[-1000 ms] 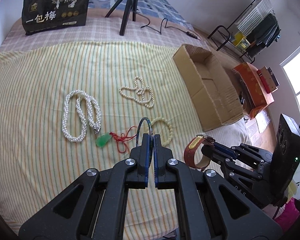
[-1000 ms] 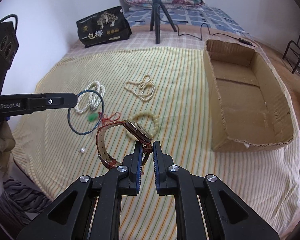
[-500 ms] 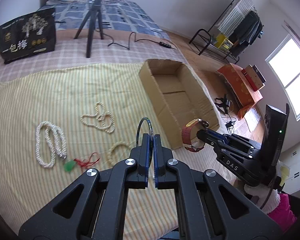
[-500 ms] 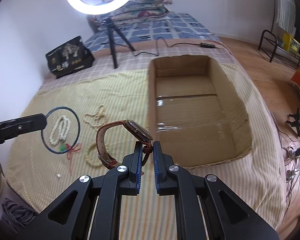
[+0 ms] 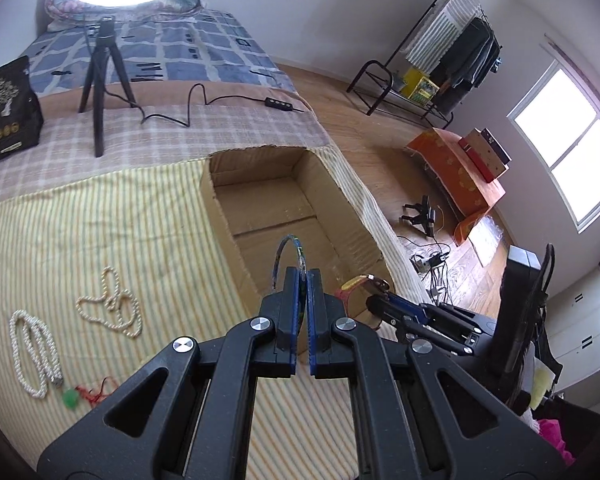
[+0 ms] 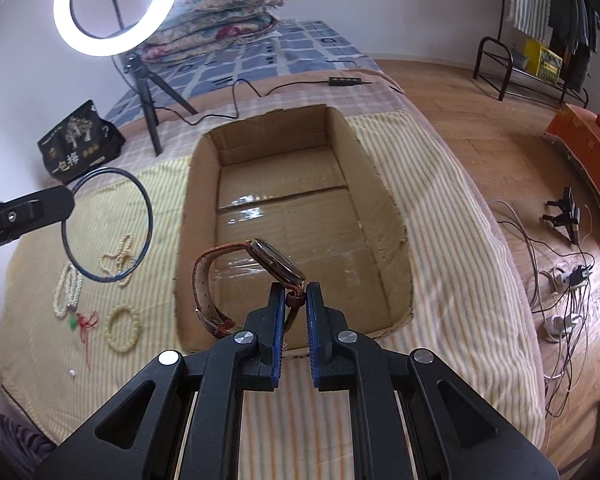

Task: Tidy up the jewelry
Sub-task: 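Carry the bangle with the left tool while the right tool carries the watch into the box, then open the left gripper to drop the bangle while the right gripper releases the watch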

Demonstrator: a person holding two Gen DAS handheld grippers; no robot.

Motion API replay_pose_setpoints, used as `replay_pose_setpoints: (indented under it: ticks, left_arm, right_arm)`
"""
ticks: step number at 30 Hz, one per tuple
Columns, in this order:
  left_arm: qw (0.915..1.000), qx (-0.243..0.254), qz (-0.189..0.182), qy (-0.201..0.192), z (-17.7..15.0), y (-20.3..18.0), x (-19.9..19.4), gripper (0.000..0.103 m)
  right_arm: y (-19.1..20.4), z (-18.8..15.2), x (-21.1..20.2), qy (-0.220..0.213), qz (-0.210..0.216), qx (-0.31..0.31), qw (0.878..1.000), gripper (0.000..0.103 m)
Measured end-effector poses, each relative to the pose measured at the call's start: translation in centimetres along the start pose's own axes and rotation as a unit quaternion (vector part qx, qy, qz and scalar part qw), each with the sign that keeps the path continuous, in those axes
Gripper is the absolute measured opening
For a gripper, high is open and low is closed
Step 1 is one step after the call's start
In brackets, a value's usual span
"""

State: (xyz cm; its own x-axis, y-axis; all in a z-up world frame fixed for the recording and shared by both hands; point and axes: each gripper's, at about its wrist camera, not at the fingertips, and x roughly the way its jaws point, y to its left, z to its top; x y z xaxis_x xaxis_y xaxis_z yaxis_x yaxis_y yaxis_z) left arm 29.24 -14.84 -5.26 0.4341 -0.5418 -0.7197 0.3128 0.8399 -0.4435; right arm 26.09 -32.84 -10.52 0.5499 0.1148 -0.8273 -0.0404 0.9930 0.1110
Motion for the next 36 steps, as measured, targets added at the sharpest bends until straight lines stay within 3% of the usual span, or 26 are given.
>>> replay_pose_setpoints:
  ticks: [14, 20, 24, 36]
  left_arm:
    - [0.9995, -0.005, 0.019, 0.023, 1.2, 0.0, 5.6, 0.001]
    - [0.9996, -0.004, 0.021, 0.018, 1.3, 0.0, 5.5, 0.001]
    - [0.9995, -0.001, 0.024, 0.019, 1.4, 0.0, 5.4, 0.001]
    - [0.9977, 0.025, 0.061, -0.014, 0.8, 0.6, 1.0, 0.002]
  right_arm:
    - [-2.0, 0.9, 1.4, 0.013, -0.009, 0.014, 1.000, 0.009]
    - [-2.1, 0.9, 1.7, 0.015, -0.008, 0.014, 1.000, 0.015]
    - [-2.0, 1.0, 1.2, 0.005, -0.013, 0.013, 1.000, 0.031]
    - [-1.0, 1.4, -0.2, -0.015, -0.004, 0.008, 1.000, 0.031]
